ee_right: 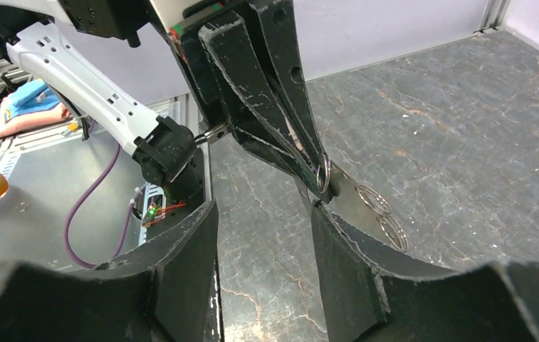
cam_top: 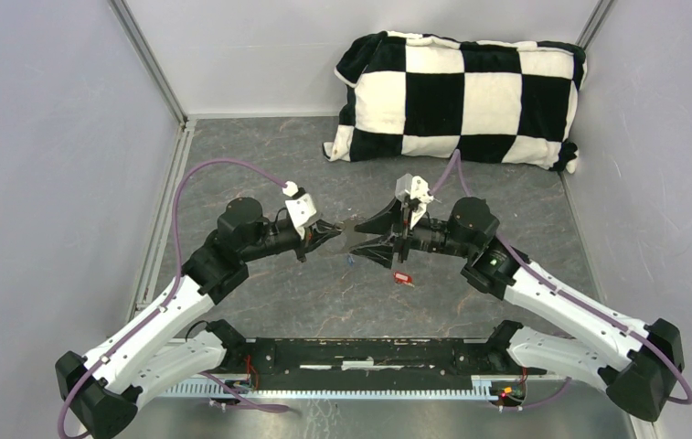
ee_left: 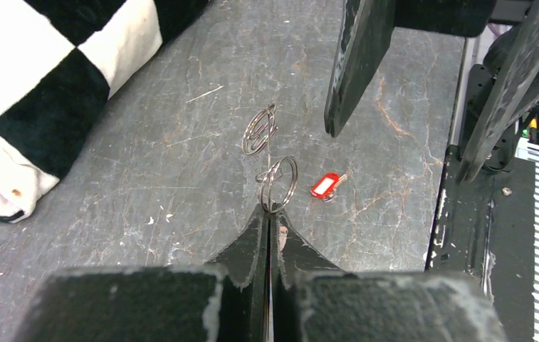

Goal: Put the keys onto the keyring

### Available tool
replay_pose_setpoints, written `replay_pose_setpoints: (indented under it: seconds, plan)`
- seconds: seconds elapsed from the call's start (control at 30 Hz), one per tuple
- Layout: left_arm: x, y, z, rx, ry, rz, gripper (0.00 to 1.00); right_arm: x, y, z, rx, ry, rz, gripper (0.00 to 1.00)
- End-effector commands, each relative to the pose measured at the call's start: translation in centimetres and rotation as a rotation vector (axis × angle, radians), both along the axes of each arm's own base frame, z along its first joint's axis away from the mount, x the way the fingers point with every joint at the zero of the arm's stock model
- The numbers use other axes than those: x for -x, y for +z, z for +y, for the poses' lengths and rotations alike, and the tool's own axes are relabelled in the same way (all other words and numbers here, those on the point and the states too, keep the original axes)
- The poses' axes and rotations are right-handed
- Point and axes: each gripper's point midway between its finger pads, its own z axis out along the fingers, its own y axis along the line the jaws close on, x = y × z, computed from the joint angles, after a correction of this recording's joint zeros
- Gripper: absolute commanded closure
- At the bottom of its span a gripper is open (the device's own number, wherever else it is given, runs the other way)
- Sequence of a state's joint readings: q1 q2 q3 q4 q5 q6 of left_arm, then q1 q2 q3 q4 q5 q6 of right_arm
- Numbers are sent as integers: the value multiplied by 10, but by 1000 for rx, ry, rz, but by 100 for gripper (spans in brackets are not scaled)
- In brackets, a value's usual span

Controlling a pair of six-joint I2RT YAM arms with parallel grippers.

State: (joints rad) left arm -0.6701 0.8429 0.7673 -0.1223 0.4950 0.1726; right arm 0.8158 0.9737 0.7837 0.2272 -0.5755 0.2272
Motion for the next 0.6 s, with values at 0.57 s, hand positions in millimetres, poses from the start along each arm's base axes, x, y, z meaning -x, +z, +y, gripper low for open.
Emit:
replay_pose_setpoints:
  seconds: [0.57]
  plan:
    - [-2, 30, -1, 80, 16, -70, 98, -28, 4, 22, -82, -47, 10, 52]
